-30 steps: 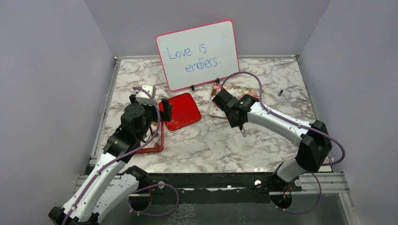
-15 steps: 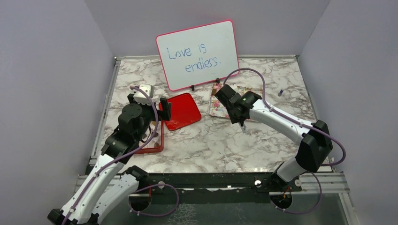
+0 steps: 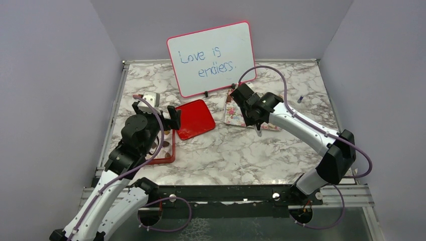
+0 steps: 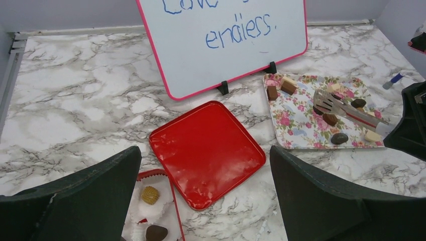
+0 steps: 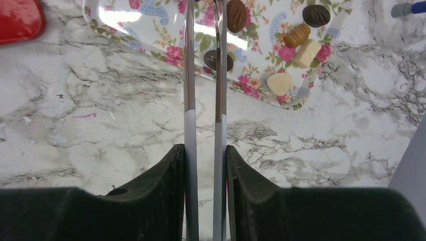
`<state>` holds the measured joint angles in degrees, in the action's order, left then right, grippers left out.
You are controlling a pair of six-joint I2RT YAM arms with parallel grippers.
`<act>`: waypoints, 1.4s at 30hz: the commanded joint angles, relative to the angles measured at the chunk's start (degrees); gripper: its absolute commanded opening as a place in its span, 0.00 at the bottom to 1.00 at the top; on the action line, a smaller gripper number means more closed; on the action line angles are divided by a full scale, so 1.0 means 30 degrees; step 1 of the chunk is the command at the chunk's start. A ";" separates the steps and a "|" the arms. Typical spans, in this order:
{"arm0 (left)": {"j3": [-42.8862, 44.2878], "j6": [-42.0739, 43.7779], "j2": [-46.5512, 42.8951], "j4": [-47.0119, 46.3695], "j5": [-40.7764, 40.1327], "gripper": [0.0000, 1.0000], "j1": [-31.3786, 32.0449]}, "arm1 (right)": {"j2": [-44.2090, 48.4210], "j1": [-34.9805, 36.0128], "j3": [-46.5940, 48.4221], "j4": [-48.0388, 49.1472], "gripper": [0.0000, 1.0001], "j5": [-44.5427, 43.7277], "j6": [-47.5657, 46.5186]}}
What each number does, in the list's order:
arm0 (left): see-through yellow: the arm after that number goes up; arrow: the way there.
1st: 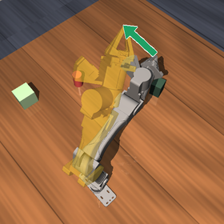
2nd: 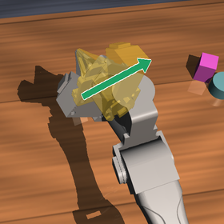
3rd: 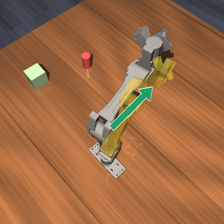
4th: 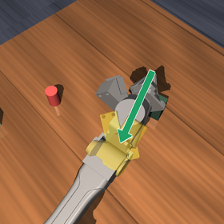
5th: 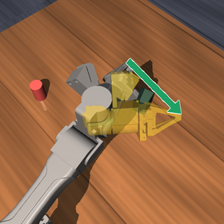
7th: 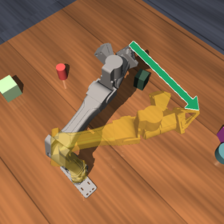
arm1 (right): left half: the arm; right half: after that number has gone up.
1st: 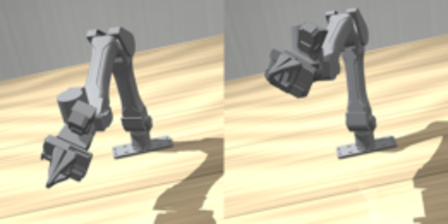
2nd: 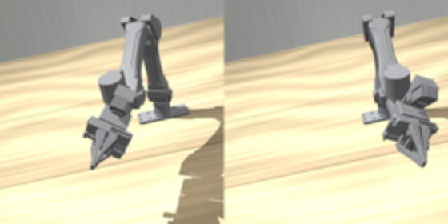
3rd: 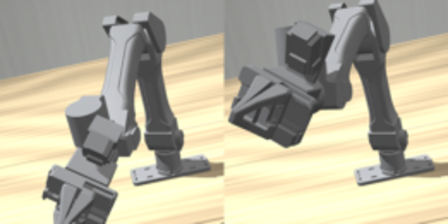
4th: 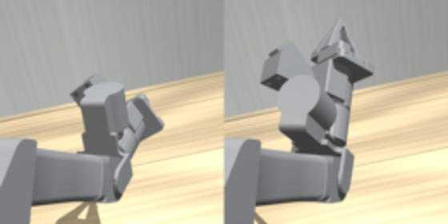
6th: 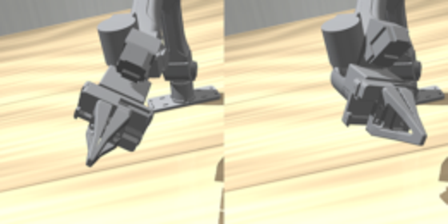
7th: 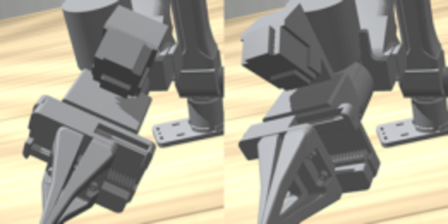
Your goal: Pack the chocolate
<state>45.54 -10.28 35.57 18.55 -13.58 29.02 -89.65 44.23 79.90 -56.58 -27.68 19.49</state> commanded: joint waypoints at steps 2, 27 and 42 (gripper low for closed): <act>0.0852 -0.0150 -0.0704 -0.0264 -0.1108 0.99 0.0084 | 0.0425 0.0023 0.0708 0.1156 0.31 0.1483 -0.0528; 0.3598 0.0573 -0.3052 0.0974 -0.5942 0.99 0.0084 | -0.2626 0.5409 0.5288 0.7135 0.31 0.5795 -0.0736; 0.3818 -0.0282 -0.4841 0.1369 -0.6701 0.99 0.0084 | -0.8782 0.8517 0.9509 0.8347 0.31 0.5566 -0.1623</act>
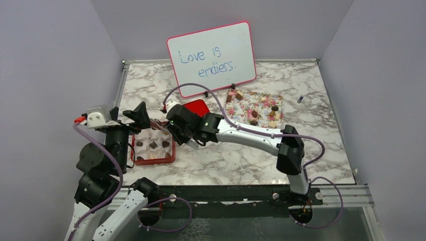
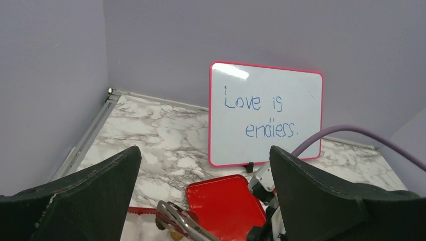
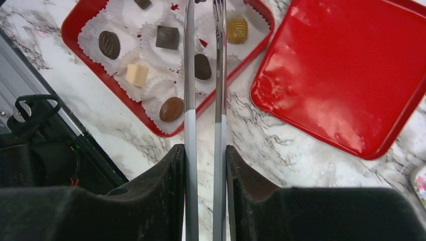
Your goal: Pack the chocolate
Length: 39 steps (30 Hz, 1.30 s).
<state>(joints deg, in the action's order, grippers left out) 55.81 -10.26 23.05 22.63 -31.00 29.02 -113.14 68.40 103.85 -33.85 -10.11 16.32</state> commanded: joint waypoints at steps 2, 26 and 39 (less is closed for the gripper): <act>0.0487 -0.0041 -0.0677 0.0064 -0.0757 0.99 0.0084 | -0.1684 0.0730 0.2049 0.0645 0.31 -0.0414 -0.0777; -0.0372 -0.0417 -0.0388 0.0106 0.0234 0.99 0.0084 | -0.4325 0.1311 0.3691 -0.0409 0.36 -0.3094 -0.1000; -0.0615 -0.0284 -0.0082 0.0051 0.0517 0.99 0.0084 | -0.3816 0.1311 0.3750 -0.0154 0.39 -0.2820 -0.1116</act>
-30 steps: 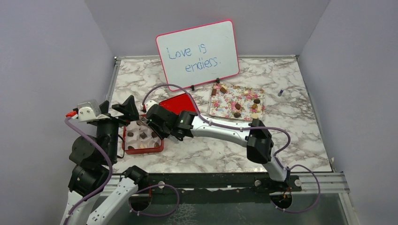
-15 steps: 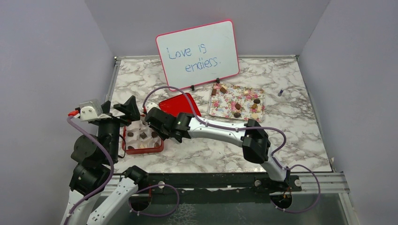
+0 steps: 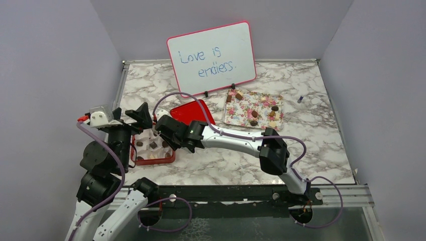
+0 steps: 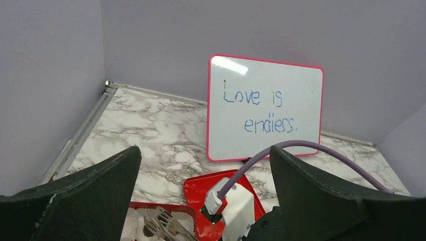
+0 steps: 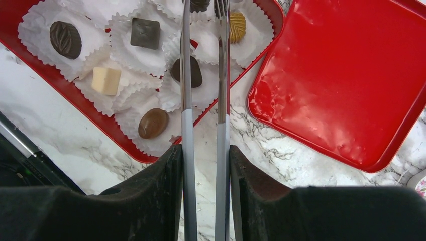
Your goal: Pack the chocolate
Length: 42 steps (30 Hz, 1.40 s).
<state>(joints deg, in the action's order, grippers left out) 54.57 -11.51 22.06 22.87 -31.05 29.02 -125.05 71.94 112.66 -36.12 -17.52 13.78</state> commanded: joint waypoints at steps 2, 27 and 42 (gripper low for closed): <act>-0.0347 0.0179 0.0302 -0.0075 0.0626 0.99 0.0084 | 0.0435 0.0131 0.0693 0.0746 0.39 -0.0167 -0.0287; -0.2803 -0.0191 0.1512 -0.1350 0.3736 0.99 0.0091 | 0.8491 -0.0127 -0.7213 0.0914 0.38 -0.2888 0.1151; -0.3947 0.0756 0.6228 -0.1788 0.7848 0.99 0.0084 | 1.3196 -0.3332 -1.1258 -0.5323 0.39 -0.5371 0.5841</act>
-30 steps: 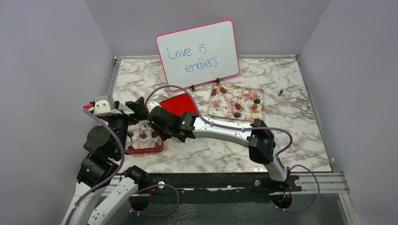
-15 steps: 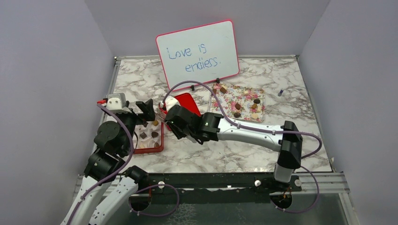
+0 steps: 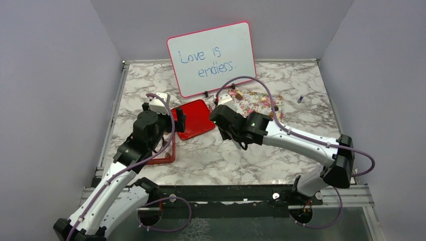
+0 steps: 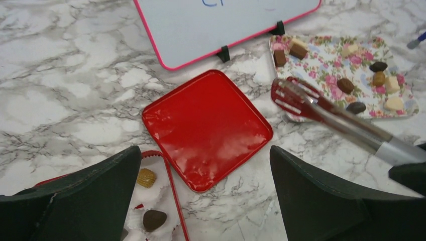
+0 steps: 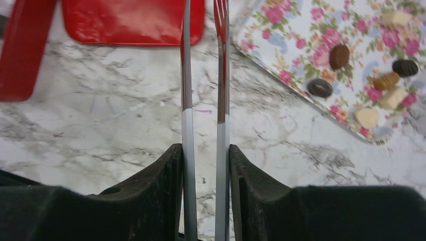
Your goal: Pack the chocolate
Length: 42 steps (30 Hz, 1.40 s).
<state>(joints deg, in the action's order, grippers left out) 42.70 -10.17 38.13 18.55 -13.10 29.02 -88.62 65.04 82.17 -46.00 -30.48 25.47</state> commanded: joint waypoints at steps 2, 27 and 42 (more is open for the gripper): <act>0.0092 0.0440 0.1192 -0.0183 0.2130 0.99 0.0084 | 0.1715 -0.1472 -0.1857 -0.2399 0.39 -0.1032 0.2357; -0.0188 0.0763 0.0762 -0.0151 0.1157 0.99 0.0084 | 0.2910 -0.4613 -0.4129 -0.5910 0.42 -0.0189 0.3816; -0.0199 0.0676 0.0699 -0.0119 0.1087 0.99 0.0084 | 0.2828 -0.5791 -0.4417 -0.3802 0.45 0.0653 0.1723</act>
<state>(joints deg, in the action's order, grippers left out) 42.61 -8.49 40.84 18.98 -9.43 29.02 -81.23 48.14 68.79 -60.62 -29.08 32.73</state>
